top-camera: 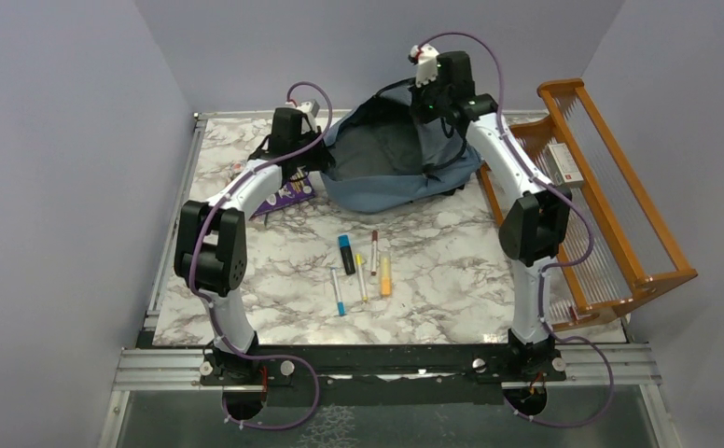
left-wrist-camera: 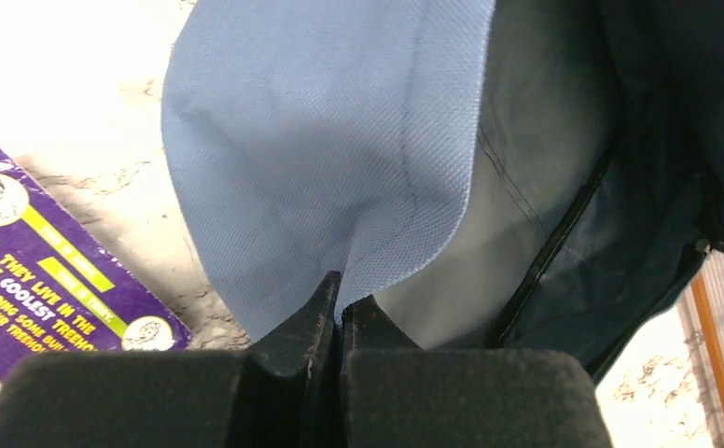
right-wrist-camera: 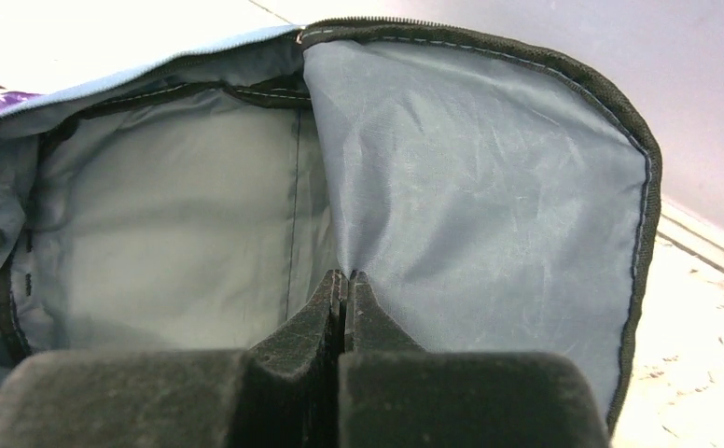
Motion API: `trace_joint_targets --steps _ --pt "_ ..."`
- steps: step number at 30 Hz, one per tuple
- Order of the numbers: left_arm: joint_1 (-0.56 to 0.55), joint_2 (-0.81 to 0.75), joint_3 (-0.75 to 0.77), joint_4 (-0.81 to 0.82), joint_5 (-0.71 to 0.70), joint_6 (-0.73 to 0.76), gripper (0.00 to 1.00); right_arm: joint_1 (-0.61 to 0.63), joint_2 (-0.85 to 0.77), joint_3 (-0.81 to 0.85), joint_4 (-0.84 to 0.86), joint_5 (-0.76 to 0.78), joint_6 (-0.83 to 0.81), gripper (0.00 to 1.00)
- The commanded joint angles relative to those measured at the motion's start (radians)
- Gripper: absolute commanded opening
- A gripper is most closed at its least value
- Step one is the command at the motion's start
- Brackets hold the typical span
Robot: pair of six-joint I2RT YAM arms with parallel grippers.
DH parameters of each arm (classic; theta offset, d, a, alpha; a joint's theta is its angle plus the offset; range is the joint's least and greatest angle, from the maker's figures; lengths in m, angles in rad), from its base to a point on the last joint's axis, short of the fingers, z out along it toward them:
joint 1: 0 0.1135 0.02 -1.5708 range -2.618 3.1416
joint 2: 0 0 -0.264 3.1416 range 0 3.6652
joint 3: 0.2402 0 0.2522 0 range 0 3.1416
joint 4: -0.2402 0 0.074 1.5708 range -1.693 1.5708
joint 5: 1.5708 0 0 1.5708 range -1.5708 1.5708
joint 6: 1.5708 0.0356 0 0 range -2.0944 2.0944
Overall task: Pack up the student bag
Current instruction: Unzip the student bag at the center of the board.
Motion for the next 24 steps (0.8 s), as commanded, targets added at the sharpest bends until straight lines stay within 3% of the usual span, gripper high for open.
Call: trace_joint_targets --steps 1,8,18,21,24 --pt "0.0 0.018 -0.054 0.073 0.04 -0.051 0.0 -0.094 0.028 0.035 0.021 -0.345 0.04 0.0" --pt "-0.001 0.051 -0.093 0.128 0.06 -0.062 0.03 -0.102 0.041 -0.073 0.029 -0.442 0.044 0.01" --pt "0.037 -0.048 -0.001 0.088 0.067 -0.077 0.78 -0.101 0.023 -0.159 0.045 -0.452 0.036 0.0" --pt "0.073 -0.109 0.005 0.084 0.034 -0.086 0.84 -0.102 0.011 -0.183 0.056 -0.451 0.034 0.01" --pt "0.091 -0.198 -0.017 0.076 -0.092 -0.084 0.86 -0.102 0.001 -0.202 0.066 -0.445 0.033 0.01"
